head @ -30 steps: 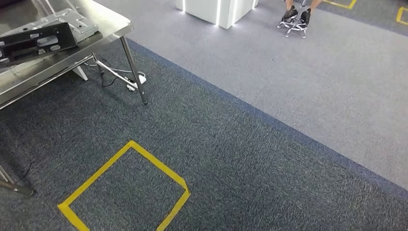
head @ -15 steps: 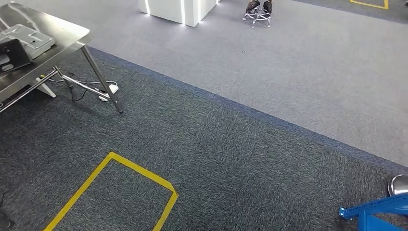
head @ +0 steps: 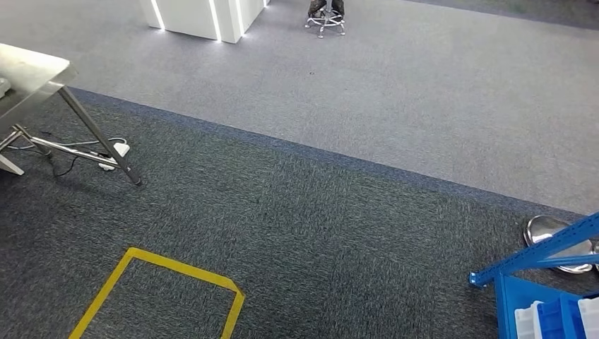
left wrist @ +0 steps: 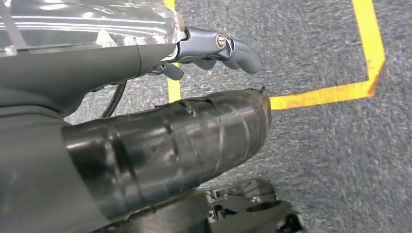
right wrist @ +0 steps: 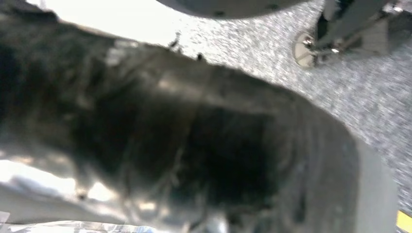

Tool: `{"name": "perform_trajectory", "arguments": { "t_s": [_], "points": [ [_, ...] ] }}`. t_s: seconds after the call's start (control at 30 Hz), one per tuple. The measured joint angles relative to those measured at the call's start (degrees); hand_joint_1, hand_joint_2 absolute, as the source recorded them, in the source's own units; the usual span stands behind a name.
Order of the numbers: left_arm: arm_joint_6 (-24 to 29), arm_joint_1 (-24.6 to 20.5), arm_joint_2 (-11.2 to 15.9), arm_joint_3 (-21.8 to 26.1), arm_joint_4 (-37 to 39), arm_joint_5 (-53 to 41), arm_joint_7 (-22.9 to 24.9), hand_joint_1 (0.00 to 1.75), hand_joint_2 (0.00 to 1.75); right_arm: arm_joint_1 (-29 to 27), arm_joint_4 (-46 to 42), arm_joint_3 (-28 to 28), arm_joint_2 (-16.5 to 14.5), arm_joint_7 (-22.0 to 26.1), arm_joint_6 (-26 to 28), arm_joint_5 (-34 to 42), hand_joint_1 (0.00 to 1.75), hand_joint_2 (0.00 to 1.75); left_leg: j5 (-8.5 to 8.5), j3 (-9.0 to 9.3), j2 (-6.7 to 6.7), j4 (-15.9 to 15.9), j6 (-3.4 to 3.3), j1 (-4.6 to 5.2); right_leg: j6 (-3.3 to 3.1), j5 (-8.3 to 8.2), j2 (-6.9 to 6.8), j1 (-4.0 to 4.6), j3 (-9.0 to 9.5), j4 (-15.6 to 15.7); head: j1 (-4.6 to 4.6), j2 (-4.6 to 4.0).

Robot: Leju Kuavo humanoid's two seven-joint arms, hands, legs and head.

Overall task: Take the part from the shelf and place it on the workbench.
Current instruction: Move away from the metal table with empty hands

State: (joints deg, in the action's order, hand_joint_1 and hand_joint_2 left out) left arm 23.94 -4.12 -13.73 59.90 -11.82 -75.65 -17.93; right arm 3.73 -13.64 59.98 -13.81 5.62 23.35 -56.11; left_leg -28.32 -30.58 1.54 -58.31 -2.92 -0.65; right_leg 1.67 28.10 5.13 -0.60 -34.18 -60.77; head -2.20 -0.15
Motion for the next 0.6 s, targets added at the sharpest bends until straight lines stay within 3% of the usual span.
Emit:
{"name": "perform_trajectory", "arguments": {
  "t_s": [0.07,0.13,0.17,0.2,0.23,0.3,0.37,0.43,0.5,0.57,0.6],
  "points": [
    [-0.1,0.1,0.0,0.0,0.0,0.0,-0.1,0.00,0.00,0.1,0.0,-0.3,0.0,-0.3,0.0,-0.3,0.00,0.00,0.12,0.02,-1.48,0.3,-0.49,0.02,0.33,3.29,-3.11,0.08,-2.80,-5.8,-0.16,0.00],
    [-0.4,0.2,0.2,0.0,0.0,-0.1,-0.2,0.00,0.00,0.1,0.1,-0.4,0.0,-0.2,0.1,-0.3,0.00,0.00,0.00,-0.03,-3.15,0.2,-0.63,0.16,0.62,5.80,-4.29,-0.12,-5.99,-12.2,-0.18,0.00],
    [-0.6,0.2,0.2,0.0,0.0,-0.1,-0.2,0.00,0.00,0.1,0.1,-0.4,0.0,0.0,0.2,-0.3,0.00,0.00,-0.11,0.00,-3.97,0.2,-0.62,0.19,0.70,5.66,-4.55,-0.21,-6.48,-13.3,-0.17,0.00],
    [-0.8,0.2,0.3,0.0,0.0,-0.1,-0.2,0.00,0.00,0.1,0.1,-0.4,0.0,0.1,0.3,-0.3,0.00,0.00,-0.22,0.09,-4.71,0.2,-0.57,0.20,0.72,4.51,-4.83,-0.26,-5.83,-12.2,-0.18,0.00],
    [-0.9,0.2,0.4,0.0,0.0,-0.1,-0.2,0.00,0.00,0.0,0.1,-0.4,0.0,0.1,0.5,-0.2,0.00,0.00,-0.36,0.26,-5.35,0.2,-0.46,0.20,0.65,2.62,-5.43,-0.25,-4.08,-9.0,-0.18,0.00],
    [-1.0,0.1,0.4,0.0,0.0,0.0,0.0,0.00,0.00,0.0,0.1,-0.4,0.0,-0.5,0.8,-0.1,0.00,0.00,-0.74,0.71,-6.46,0.2,0.01,0.34,0.16,-0.27,-7.93,0.10,-0.03,-1.3,-0.17,0.00],
    [-0.8,0.1,0.4,0.0,0.0,0.0,0.4,0.00,0.00,0.1,0.1,-0.4,0.1,-1.2,0.9,0.1,0.00,0.00,-1.11,1.10,-7.42,0.2,0.65,0.55,-0.52,-0.85,-9.20,0.63,1.57,2.0,-0.15,0.00],
    [-0.7,0.0,0.4,0.0,0.0,0.0,0.6,0.00,0.00,-0.1,0.1,-0.4,0.2,-1.5,0.9,0.4,0.00,0.00,-1.35,1.50,-8.23,0.3,1.29,0.60,-1.14,-0.94,-8.01,0.72,1.53,2.2,-0.15,0.00],
    [-0.6,-0.1,0.3,0.0,0.0,0.1,0.7,0.00,0.00,-0.3,0.1,-0.4,0.3,-1.6,0.9,0.6,0.00,0.00,-2.58,1.29,-6.62,-1.0,1.90,0.41,-1.80,-1.24,-6.80,0.38,1.72,2.6,-0.15,0.00],
    [-0.5,0.0,0.3,0.0,0.0,0.2,0.4,0.00,0.00,-0.3,0.1,-0.4,0.4,-1.5,0.9,0.6,0.00,0.00,-5.96,-1.17,-3.59,-6.6,2.25,0.18,-2.33,-1.45,-5.60,0.20,1.81,2.9,-0.13,0.00],
    [-0.5,0.1,0.3,0.0,0.0,0.4,0.2,0.00,0.00,-0.2,0.0,-0.3,0.5,-1.4,0.9,0.7,0.00,0.00,-7.82,-3.10,-2.71,-10.7,2.33,0.13,-2.49,-1.46,-4.90,0.24,1.79,2.8,-0.11,0.00]
  ]
}}
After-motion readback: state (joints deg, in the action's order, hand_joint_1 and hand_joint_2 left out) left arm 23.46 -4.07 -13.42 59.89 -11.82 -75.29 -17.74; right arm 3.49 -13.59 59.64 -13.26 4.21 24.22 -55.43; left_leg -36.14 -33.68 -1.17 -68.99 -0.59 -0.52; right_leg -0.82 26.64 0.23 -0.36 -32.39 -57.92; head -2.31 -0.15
